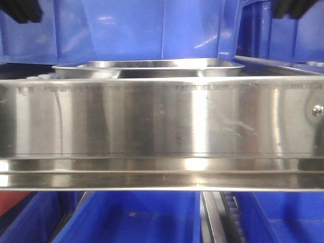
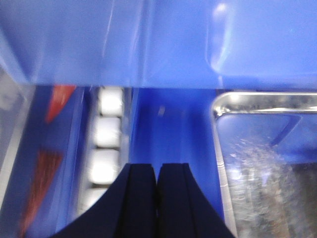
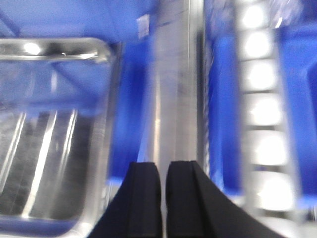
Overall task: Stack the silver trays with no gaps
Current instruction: 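Lower both grippers onto opposite rims of the top silver tray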
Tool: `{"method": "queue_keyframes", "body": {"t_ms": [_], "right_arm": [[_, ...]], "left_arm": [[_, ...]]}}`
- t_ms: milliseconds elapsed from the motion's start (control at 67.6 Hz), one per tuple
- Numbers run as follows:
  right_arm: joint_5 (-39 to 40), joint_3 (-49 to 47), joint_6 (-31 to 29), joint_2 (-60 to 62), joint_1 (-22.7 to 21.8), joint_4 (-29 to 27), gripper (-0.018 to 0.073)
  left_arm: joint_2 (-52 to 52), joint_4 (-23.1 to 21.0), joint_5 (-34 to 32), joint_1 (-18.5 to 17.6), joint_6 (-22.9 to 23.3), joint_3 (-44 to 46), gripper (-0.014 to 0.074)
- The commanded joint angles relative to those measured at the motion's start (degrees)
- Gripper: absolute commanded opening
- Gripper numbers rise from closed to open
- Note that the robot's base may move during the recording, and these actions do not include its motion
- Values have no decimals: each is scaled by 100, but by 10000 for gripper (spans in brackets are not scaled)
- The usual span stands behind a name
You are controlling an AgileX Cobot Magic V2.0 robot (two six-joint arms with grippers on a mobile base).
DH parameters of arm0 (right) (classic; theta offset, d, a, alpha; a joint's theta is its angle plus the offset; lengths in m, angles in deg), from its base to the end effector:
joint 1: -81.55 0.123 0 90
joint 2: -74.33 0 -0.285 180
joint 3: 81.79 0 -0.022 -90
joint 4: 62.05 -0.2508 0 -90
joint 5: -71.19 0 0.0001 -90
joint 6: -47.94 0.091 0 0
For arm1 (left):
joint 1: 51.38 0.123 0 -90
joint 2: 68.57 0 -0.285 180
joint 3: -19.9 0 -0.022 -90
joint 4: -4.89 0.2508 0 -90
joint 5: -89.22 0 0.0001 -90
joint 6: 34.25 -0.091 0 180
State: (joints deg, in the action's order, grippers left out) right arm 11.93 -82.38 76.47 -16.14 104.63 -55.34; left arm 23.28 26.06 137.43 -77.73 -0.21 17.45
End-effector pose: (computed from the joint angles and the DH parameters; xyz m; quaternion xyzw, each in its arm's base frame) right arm 0.2793 0.1091 0.3529 0.0303 0.9620 0.0648 0.2637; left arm 0.2946 -0.1185 0.3433 0.0093 0.9336 -0.0128 0.3580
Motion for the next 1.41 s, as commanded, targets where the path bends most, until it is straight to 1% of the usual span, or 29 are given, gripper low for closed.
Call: {"method": "queue_keyframes", "body": {"t_ms": [0,178,252,296,474,577,622,725,784,829,1006,1080,1140,1391], "right_arm": [[-112,-446,89,-458,78,126,4],[-204,-925,89,-960,106,67,4],[-184,-943,89,-1112,106,19,4],[-184,-943,89,-1207,106,7,4],[-16,-943,89,-1319,106,-67,4],[102,-943,89,-1331,106,-75,6],[102,-943,89,-1358,106,-75,15],[91,-943,89,-1402,106,-212,106],[91,-943,89,-1436,106,-381,159],[65,-943,89,-1455,106,-434,177],[52,-943,89,-1547,106,-468,171],[42,-943,89,-1597,106,-492,171],[41,-943,89,-1611,106,-508,171],[-14,-943,89,-1679,106,-507,171]], "left_arm": [[208,-26,245,-97,101,292,-16],[341,-71,-64,-97,101,327,-16],[369,-179,-260,-97,101,327,-16],[406,-323,-399,-97,101,327,-16],[604,-537,-421,-97,101,327,-16],[738,-589,-421,-97,101,327,-16],[797,-640,-407,-97,101,327,-16],[891,-735,-364,-97,101,317,-15],[934,-751,-364,-97,101,317,5],[957,-751,-364,-97,101,317,31],[1009,-751,-292,-97,101,317,174],[1009,-731,-292,-97,101,317,216],[1022,-714,-292,-97,101,317,230],[1163,-705,-260,-97,101,307,224]]}}
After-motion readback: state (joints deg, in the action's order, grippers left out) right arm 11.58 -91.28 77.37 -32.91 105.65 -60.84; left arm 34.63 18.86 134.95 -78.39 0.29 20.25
